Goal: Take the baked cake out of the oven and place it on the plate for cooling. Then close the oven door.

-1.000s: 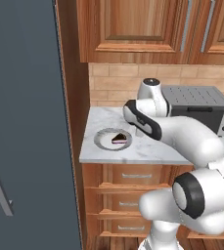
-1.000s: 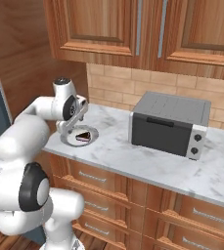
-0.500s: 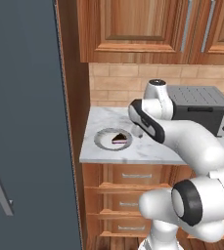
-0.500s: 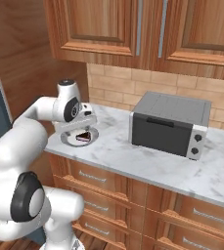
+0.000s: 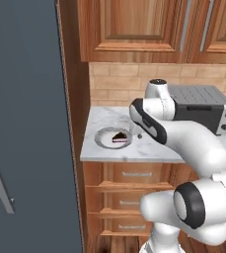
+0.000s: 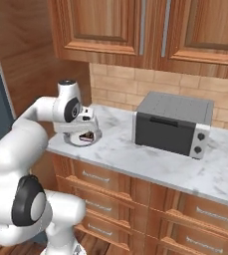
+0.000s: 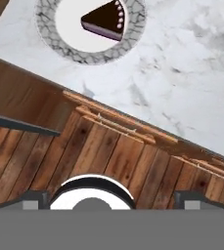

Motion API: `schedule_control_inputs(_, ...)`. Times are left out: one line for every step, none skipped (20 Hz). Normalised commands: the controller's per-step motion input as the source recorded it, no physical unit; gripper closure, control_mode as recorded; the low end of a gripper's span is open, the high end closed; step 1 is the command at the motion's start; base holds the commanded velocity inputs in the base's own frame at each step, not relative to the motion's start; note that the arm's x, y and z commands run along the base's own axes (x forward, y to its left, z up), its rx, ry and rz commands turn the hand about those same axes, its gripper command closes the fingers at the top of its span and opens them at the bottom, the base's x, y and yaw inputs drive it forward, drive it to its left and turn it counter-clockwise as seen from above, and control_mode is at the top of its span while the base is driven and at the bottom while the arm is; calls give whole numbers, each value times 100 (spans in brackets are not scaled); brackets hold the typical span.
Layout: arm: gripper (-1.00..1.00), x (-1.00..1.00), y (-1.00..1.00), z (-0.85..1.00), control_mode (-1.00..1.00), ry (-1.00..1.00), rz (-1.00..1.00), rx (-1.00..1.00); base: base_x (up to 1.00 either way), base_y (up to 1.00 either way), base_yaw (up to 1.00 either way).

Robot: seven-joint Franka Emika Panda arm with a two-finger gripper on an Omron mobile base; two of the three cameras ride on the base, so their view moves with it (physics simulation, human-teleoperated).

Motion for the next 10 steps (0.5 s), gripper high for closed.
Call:
schedule_control_inputs(-100, 0, 0, 0, 100, 0, 0, 0, -100, 1, -12)
schedule_control_inputs(-100, 0, 0, 0, 100, 0, 0, 0, -100, 14, -13)
schedule_control_inputs(-100, 0, 0, 0, 100, 0, 0, 0, -100, 27, -13)
schedule_control_inputs(-100, 0, 0, 0, 100, 0, 0, 0, -100, 40, -9)
schedule_control_inputs(-100, 0, 0, 0, 100, 0, 0, 0, -100, 63, -2)
schedule_control_inputs(-100, 0, 0, 0, 100, 0, 0, 0, -100, 88, 0)
schedule_control_inputs(-100, 0, 0, 0, 100, 0, 0, 0, -100, 100, 13)
schedule_control_inputs(-100, 0, 0, 0, 100, 0, 0, 0, -100, 100, 34)
schedule_control_inputs(-100, 0, 0, 0, 100, 0, 0, 0, -100, 100, 51)
schedule_control_inputs(-100, 0, 0, 0, 100, 0, 0, 0, -93, 100, 66)
